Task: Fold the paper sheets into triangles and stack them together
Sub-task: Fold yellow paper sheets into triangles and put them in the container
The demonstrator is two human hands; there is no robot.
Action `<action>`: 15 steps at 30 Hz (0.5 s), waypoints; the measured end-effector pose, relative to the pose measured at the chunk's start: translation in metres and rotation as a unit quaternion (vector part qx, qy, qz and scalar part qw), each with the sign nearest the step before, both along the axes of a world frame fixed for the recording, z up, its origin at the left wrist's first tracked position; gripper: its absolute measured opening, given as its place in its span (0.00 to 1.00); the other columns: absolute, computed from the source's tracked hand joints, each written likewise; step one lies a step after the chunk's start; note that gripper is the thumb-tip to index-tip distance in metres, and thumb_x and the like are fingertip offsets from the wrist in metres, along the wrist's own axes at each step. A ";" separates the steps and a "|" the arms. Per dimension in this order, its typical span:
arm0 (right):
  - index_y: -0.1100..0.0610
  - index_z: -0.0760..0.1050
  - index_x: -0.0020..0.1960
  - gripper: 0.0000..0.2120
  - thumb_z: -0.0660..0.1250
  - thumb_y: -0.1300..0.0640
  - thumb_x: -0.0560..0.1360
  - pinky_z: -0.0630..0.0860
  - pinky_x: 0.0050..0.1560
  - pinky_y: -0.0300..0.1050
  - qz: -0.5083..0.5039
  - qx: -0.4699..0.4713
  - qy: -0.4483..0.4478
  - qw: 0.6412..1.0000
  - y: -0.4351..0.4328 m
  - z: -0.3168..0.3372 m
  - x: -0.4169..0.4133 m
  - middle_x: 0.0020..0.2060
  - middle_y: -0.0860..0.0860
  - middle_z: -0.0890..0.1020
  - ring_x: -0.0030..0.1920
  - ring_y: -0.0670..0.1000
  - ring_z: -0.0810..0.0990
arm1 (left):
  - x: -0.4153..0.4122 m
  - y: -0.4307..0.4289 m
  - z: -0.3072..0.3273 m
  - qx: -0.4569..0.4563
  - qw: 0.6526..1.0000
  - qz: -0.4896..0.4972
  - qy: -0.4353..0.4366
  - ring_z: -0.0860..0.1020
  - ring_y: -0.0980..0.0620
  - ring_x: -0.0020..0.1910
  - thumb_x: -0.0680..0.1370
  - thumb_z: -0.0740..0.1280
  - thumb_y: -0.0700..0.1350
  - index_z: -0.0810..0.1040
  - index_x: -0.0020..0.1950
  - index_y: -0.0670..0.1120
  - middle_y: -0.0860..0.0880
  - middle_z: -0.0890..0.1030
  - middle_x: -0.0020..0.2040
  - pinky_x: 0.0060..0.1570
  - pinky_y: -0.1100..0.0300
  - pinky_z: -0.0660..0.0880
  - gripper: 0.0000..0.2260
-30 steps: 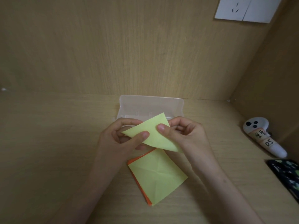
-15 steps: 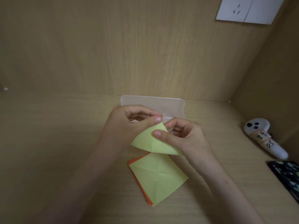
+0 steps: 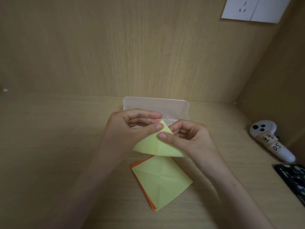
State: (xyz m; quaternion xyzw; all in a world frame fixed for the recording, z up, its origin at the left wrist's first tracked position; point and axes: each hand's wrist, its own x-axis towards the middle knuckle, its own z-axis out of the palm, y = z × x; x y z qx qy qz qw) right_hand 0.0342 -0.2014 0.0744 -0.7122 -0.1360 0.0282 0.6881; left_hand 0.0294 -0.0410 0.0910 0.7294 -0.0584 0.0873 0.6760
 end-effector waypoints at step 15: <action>0.56 0.81 0.39 0.12 0.77 0.49 0.64 0.72 0.36 0.39 -0.002 -0.003 0.000 1.000 -0.005 -0.001 0.002 0.34 0.50 0.82 0.35 0.47 0.77 | 0.004 0.003 0.001 0.026 0.999 -0.009 0.026 0.79 0.61 0.34 0.67 0.74 0.39 0.83 0.37 0.47 0.53 0.84 0.33 0.34 0.72 0.74 0.04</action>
